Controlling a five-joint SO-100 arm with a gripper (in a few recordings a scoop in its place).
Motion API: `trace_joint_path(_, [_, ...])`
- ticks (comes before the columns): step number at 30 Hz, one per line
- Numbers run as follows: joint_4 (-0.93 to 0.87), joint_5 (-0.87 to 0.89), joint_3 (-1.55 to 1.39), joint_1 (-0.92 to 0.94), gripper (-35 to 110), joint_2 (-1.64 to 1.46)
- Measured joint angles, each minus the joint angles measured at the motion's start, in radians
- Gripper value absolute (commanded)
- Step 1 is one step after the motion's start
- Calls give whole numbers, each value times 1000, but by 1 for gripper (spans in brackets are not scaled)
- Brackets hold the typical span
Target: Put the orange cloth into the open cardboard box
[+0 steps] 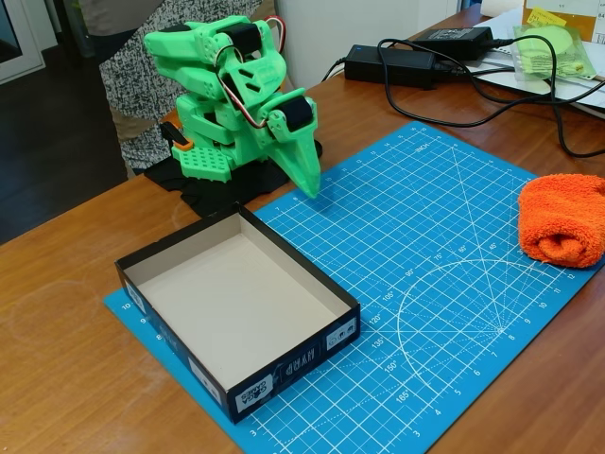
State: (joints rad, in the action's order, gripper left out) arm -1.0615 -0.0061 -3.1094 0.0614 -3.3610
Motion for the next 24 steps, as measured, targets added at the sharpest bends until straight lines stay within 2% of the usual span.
trace_joint_path(16, [0, 0, 9, -11, -1, 0])
trace_joint_path(20, [-34, 0, 212, -69, -1, 18])
trace_joint_path(24, [-23, 0, 532, -204, 0, 333])
